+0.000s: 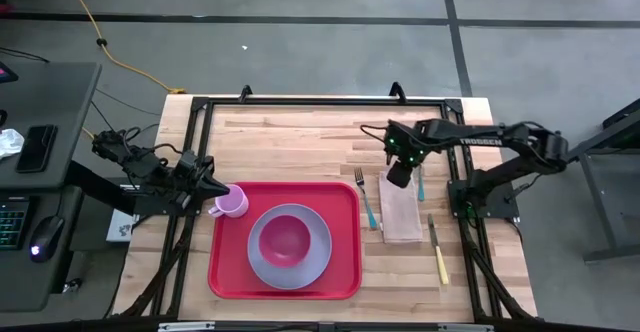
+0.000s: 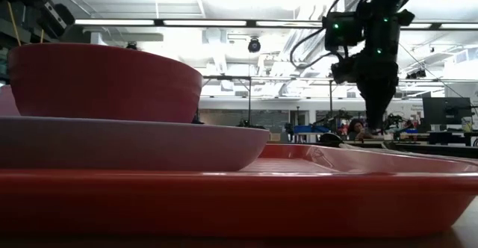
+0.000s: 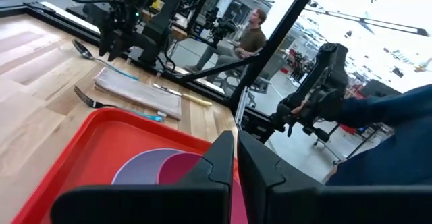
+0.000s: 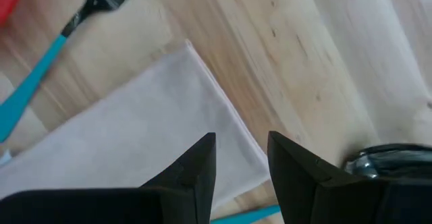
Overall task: Set up tray
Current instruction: Put the brown table napkin to the right of the white plate on the red tray
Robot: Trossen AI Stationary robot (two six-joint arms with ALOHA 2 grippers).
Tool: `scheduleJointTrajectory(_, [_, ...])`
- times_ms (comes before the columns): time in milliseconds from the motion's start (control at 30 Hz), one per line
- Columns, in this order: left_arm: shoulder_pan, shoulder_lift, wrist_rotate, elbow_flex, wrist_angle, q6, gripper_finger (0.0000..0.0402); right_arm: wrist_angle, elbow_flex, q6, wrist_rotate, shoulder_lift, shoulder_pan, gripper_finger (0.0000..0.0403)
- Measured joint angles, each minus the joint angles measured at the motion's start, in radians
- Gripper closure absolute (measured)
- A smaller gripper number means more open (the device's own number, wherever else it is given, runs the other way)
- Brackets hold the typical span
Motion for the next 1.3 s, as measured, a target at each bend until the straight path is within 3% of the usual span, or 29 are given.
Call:
scheduleJointTrajectory(567, [0.0,0.0,-0.001,0.0,0.0,0.0,0.0353,0.093,0.023,-0.258,-0.048,0.085,0.0,0.0291])
scheduleJointTrajectory(767, [0.0,0.0,0.005,0.0,0.0,-0.001,0.0353,0.114,0.023,-0.413,-0.121,0.085,0.0,0.0291])
scheduleJointTrajectory(1300, [0.0,0.0,0.008,0.0,-0.008,-0.001,0.0353,0.137,0.023,-0.496,-0.062,0.085,-0.007,0.0272])
